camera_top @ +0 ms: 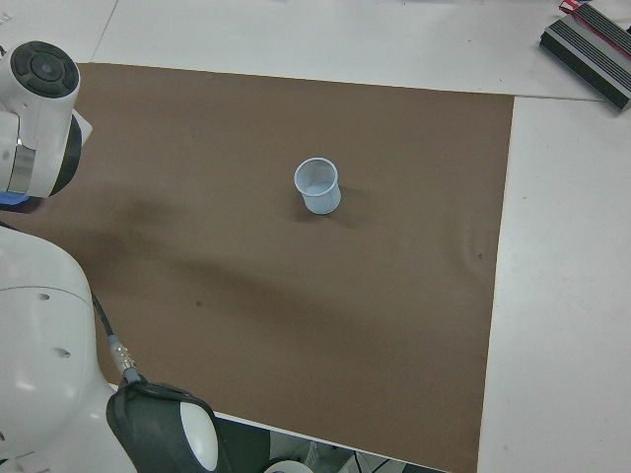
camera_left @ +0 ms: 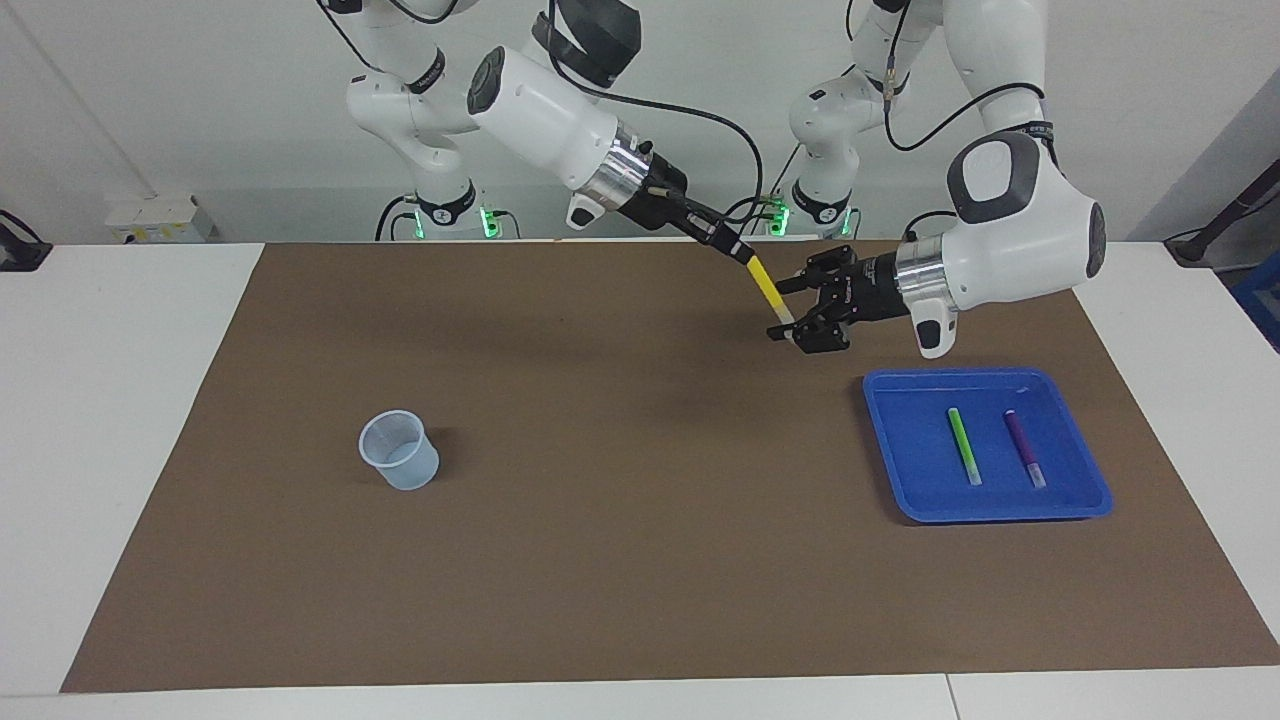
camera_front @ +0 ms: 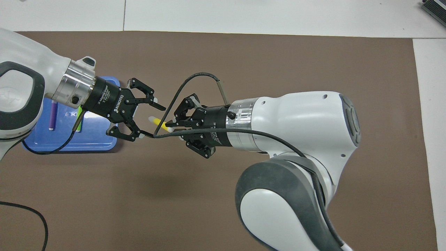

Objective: Right arm passes pens to left for tray arrangement
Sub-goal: 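Close the left gripper on the yellow pen held by the right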

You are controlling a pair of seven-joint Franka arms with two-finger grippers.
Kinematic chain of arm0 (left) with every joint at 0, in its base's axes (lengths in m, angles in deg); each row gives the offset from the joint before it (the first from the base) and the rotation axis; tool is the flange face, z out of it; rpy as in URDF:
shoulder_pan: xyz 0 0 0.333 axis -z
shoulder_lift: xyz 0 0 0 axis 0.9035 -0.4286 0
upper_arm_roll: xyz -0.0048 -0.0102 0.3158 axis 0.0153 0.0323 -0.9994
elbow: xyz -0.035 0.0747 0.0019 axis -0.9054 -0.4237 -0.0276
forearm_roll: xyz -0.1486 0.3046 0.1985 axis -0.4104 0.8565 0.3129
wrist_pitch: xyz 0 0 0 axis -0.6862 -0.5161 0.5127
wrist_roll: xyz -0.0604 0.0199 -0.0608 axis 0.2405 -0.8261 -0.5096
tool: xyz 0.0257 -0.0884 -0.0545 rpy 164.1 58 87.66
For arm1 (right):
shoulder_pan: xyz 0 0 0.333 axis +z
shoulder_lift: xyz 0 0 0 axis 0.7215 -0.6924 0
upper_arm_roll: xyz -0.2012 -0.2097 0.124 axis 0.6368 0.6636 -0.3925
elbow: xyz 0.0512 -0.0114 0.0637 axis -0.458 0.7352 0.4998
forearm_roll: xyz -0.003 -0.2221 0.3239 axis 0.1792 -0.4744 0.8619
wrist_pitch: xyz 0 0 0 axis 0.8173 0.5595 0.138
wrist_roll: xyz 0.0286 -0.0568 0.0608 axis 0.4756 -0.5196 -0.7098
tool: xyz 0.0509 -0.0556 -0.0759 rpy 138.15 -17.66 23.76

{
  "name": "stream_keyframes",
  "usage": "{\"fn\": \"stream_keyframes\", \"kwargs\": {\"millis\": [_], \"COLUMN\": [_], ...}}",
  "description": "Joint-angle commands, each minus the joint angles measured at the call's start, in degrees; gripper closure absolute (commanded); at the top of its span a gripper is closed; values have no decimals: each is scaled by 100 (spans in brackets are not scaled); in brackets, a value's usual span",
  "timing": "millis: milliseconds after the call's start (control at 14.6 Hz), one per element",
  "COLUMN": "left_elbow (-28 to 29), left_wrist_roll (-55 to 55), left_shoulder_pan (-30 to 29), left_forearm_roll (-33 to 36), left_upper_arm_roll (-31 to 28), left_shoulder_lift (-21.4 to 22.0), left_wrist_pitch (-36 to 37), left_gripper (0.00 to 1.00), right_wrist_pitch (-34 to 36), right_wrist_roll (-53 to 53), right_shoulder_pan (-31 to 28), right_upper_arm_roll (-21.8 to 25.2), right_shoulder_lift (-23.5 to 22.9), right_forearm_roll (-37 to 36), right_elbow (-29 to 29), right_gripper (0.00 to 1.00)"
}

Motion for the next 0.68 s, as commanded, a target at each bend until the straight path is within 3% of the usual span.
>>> {"fn": "stream_keyframes", "kwargs": {"millis": [0, 137, 342, 547, 616], "left_elbow": [-3, -3, -20, -21, -21], "left_wrist_roll": [-136, -312, -294, -286, -286], "left_shoulder_pan": [-88, -88, -97, -88, -88], "left_forearm_roll": [-178, -248, -248, -257, -257], "left_upper_arm_roll": [63, 80, 80, 72, 72], "left_shoulder_lift": [180, 251, 355, 418, 418], "left_wrist_pitch": [267, 277, 312, 285, 285], "left_gripper": [27, 30, 55, 58, 66], "right_wrist_pitch": [-88, -88, -88, -79, -79], "right_wrist_roll": [43, 42, 42, 25, 25], "right_shoulder_pan": [28, 28, 28, 28, 28], "right_upper_arm_roll": [-10, -10, -10, -10, -10], "right_shoulder_lift": [-71, -71, -71, -71, -71], "right_forearm_roll": [-15, -15, -33, -33, -33], "right_elbow": [-75, -75, -75, -75, -75], "right_gripper": [100, 100, 100, 100, 100]}}
